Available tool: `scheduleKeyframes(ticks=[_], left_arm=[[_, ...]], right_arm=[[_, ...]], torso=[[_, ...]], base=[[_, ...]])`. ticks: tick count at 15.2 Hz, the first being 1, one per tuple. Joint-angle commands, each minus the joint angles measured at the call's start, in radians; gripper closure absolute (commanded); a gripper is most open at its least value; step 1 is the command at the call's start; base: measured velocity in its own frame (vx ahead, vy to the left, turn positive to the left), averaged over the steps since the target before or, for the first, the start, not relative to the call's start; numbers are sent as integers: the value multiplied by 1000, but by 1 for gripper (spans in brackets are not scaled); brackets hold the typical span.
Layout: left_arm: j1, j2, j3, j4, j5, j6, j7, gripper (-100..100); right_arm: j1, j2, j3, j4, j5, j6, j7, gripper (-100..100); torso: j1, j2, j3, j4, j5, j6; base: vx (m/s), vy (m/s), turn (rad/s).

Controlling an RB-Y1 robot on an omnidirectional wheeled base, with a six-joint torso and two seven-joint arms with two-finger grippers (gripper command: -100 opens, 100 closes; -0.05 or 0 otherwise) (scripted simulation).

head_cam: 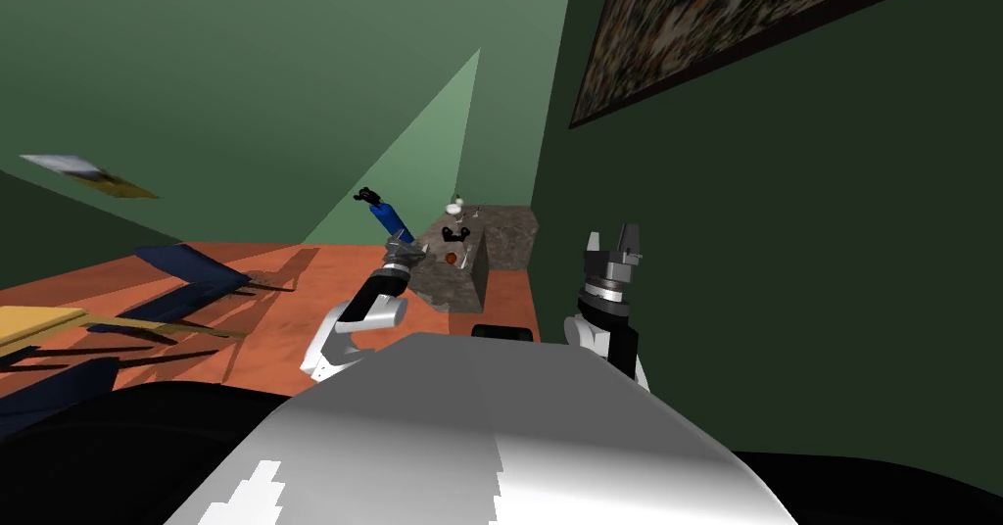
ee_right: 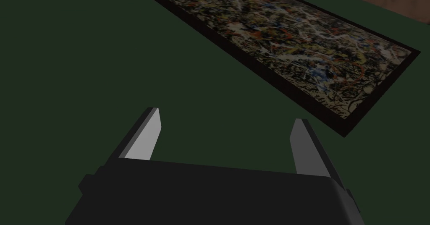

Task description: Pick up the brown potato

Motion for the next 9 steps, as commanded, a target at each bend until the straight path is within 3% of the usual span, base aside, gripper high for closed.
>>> scheduleKeyframes(ticks=[1, 2, 4, 5, 6, 8, 9], left_arm=[[-2, 3, 6, 1, 0, 28, 34, -100], [-5, 7, 33, -11, -7, 65, 67, -100], [-5, 7, 33, -11, -7, 99, 108, -100], [-5, 7, 33, -11, -7, 103, 108, -100], [-7, 11, 62, -21, -15, 136, 145, -100], [-7, 11, 62, -21, -15, 173, 184, -100], [-7, 11, 62, -21, -15, 180, 184, -100]], right_arm=[[0, 0, 0, 0, 0, 0, 0, 0], [0, 0, 0, 0, 0, 0, 0, 0], [0, 0, 0, 0, 0, 0, 0, 0], [0, 0, 0, 0, 0, 0, 0, 0], [0, 0, 0, 0, 0, 0, 0, 0], [0, 0, 0, 0, 0, 0, 0, 0], [0, 0, 0, 0, 0, 0, 0, 0]], torso=[[0, 0, 0, 0, 0, 0], [0, 0, 0, 0, 0, 0], [0, 0, 0, 0, 0, 1], [0, 0, 0, 0, 0, 0], [0, 0, 0, 0, 0, 0], [0, 0, 0, 0, 0, 1], [0, 0, 0, 0, 0, 0]], base=[[4, 12, 13], [8, 8, -227], [8, 18, -226], [4, 14, 0], [10, 11, -276], [10, 21, -220], [5, 16, 12]])
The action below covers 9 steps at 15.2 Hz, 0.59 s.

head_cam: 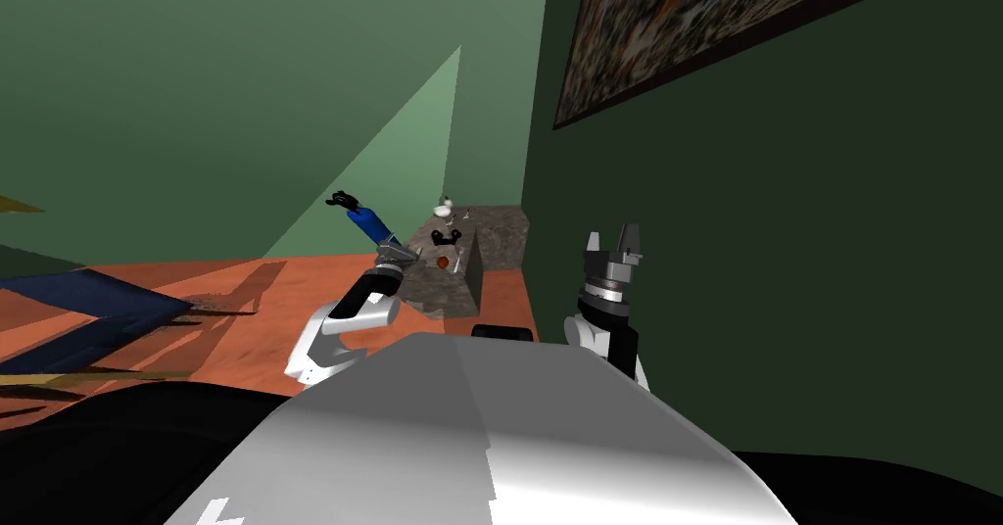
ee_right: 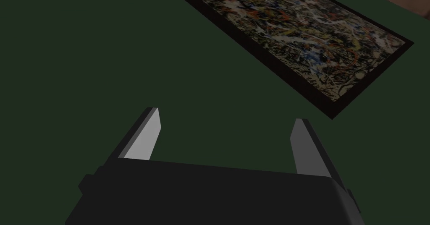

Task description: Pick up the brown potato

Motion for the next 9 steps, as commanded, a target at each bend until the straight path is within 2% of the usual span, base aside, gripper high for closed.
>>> scheduleKeyframes(ticks=[1, 2, 3, 4, 5, 7, 8, 9], left_arm=[[-1, -2, 27, -13, -11, 50, 50, -100], [-1, -2, 27, -13, -11, 67, 68, -100], [-1, -2, 27, -13, -11, 85, 88, -100], [-1, -2, 27, -13, -11, 95, 88, -100], [-1, -1, 56, -21, -18, 124, 124, -100], [-1, -1, 56, -21, -18, 171, 163, -100], [-1, -1, 56, -21, -18, 171, 163, -100], [-1, 0, 85, -29, -25, 211, 200, -100]], right_arm=[[0, 0, 0, 0, 0, 0, 0, 0], [0, 0, 0, 0, 0, 0, 0, 0], [0, 0, 0, 0, 0, 0, 0, 0], [0, 0, 0, 0, 0, 0, 0, 0], [0, 0, 0, 0, 0, 0, 0, 0], [0, 0, 0, 0, 0, 0, 0, 0], [0, 0, 0, 0, 0, 0, 0, 0], [0, 0, 0, 0, 0, 0, 0, 0]], torso=[[0, 0, 0, 0, 0, 0], [0, 0, 0, 0, 0, 1], [0, 0, 0, 0, 0, 1], [0, 0, 0, 0, 0, 0], [0, 0, 0, 0, 0, 0], [0, 0, 0, 0, 0, 1], [0, 0, 0, 0, 0, 0], [0, 0, 0, 0, 0, 0]], base=[[5, 14, -238], [7, 26, -357], [7, 28, -167], [5, 18, 10], [7, 16, -266], [6, 26, -234], [5, 18, -9], [12, 18, -289]])
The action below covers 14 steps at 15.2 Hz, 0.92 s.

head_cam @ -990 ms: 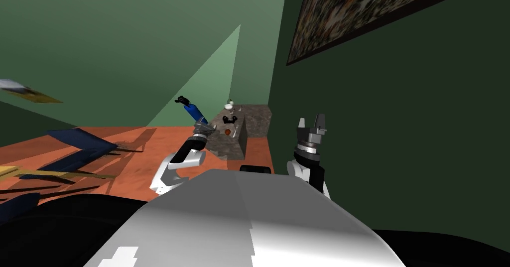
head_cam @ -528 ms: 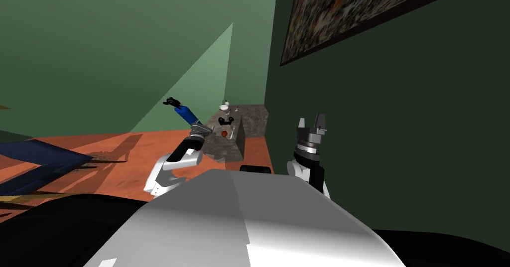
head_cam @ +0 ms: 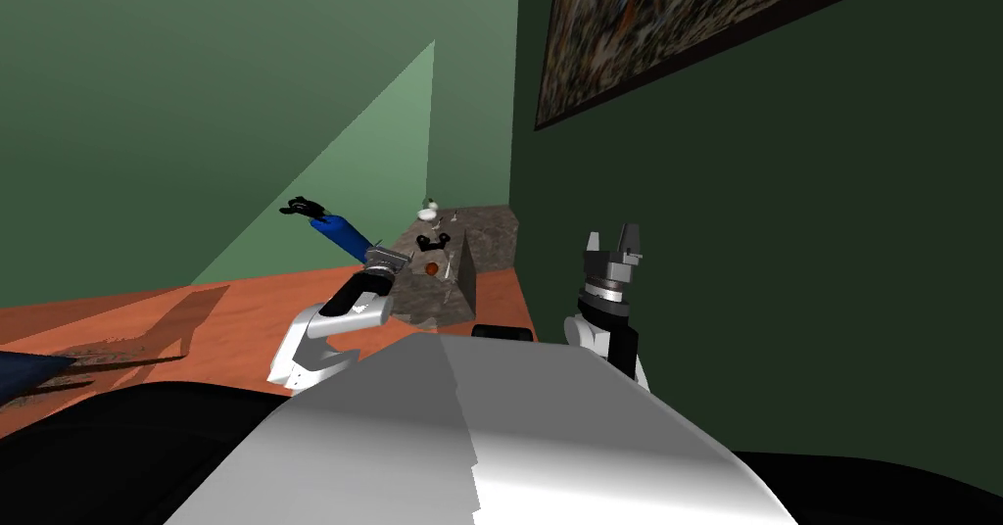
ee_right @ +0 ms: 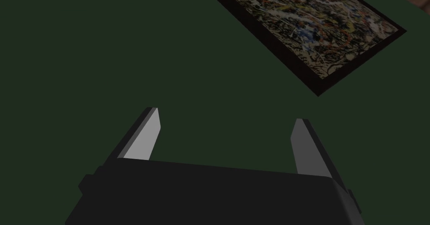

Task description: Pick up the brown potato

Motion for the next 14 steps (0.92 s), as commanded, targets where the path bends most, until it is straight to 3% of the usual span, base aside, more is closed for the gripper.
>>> scheduleKeyframes(ticks=[1, 3, 4, 6, 7, 8, 10, 11, 12, 14], left_arm=[[1, 1, 21, -7, -3, 50, 50, -100], [1, 1, 21, -7, -3, 70, 71, -100], [2, 1, 50, -13, -10, 107, 108, -100], [2, 1, 50, -13, -10, 144, 146, -100], [2, 1, 50, -13, -10, 144, 146, -100], [4, 0, 80, -19, -16, 183, 183, -100], [4, 0, 80, -19, -16, 217, 220, -100], [4, 0, 80, -19, -16, 217, 220, -100], [7, -1, 109, -23, -21, 260, 257, -100], [7, -1, 109, -23, -21, 290, 292, -100]], right_arm=[[0, 0, 0, 0, 0, 0, 0, 0], [0, 0, 0, 0, 0, 0, 0, 0], [0, 0, 0, 0, 0, 0, 0, 0], [0, 0, 0, 0, 0, 0, 0, 0], [0, 0, 0, 0, 0, 0, 0, 0], [0, 0, 0, 0, 0, 0, 0, 0], [0, 0, 0, 0, 0, 0, 0, 0], [0, 0, 0, 0, 0, 0, 0, 0], [0, 0, 0, 0, 0, 0, 0, 0], [0, 0, 0, 0, 0, 0, 0, 0]], torso=[[0, 0, 0, 0, 0, 0], [1, 0, 0, 0, 0, -1], [0, 0, 0, 0, 0, -1], [1, 0, 0, 0, 0, 0], [1, 0, 0, 0, 0, -1], [1, 0, 0, 0, 0, -1], [1, 0, 0, 0, 0, 0], [1, 0, 0, 0, 0, -1], [1, 0, 0, 0, 0, -1], [1, 0, 0, 0, 0, 0]], base=[[12, 31, -372], [3, 30, -70], [5, 20, -254], [5, 33, -302], [0, 28, 12], [1, 27, -234], [2, 40, -284], [4, 28, -17], [4, 24, -281], [2, 40, -282]])
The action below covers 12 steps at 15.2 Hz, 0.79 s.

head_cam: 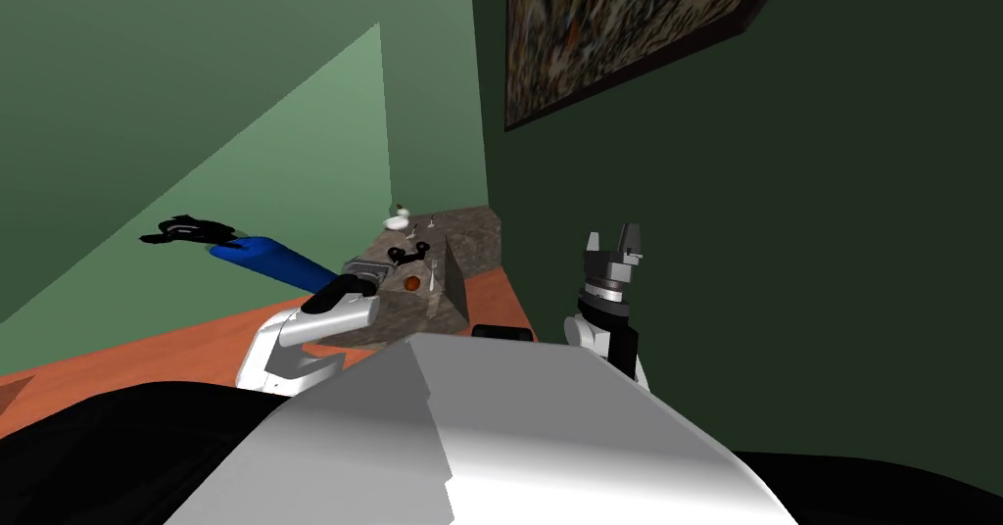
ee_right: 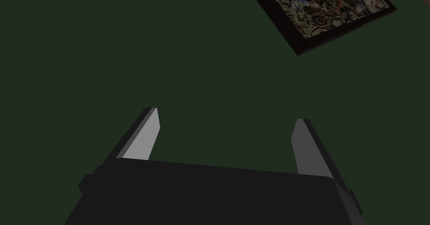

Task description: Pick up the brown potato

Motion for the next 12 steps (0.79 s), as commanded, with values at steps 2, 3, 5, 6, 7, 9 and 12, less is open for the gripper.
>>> scheduleKeyframes(ticks=[2, 3, 5, 6, 7, 9, 12], left_arm=[[9, -8, 29, -4, -11, 74, 71, -100], [9, -8, 29, -4, -11, 89, 92, -100], [13, -12, 58, -6, -15, 129, 130, -100], [13, -12, 58, -6, -15, 148, 148, -100], [13, -12, 58, -6, -15, 159, 165, -100], [18, -16, 85, -6, -20, 209, 209, -100], [23, -21, 111, -5, -24, 264, 267, -100]], right_arm=[[0, 0, 0, 0, 0, 0, 0, 0], [0, 0, 0, 0, 0, 0, 0, 0], [0, 0, 0, 0, 0, 0, 0, 0], [0, 0, 0, 0, 0, 0, 0, 0], [0, 0, 0, 0, 0, 0, 0, 0], [0, 0, 0, 0, 0, 0, 0, 0], [0, 0, 0, 0, 0, 0, 0, 0]], torso=[[0, 0, 0, 0, 0, 1], [1, 0, 0, 0, 0, 1], [0, 0, 0, 0, 0, -1], [0, 0, 0, 0, 0, 1], [0, 0, 0, 0, 0, 1], [1, 0, 0, 0, 0, 1], [0, 0, 0, 0, 0, -1]], base=[[4, 54, -393], [-3, 53, -133], [-2, 26, -167], [0, 42, -402], [-3, 41, -113], [-9, 53, -332], [-6, 39, -160]])
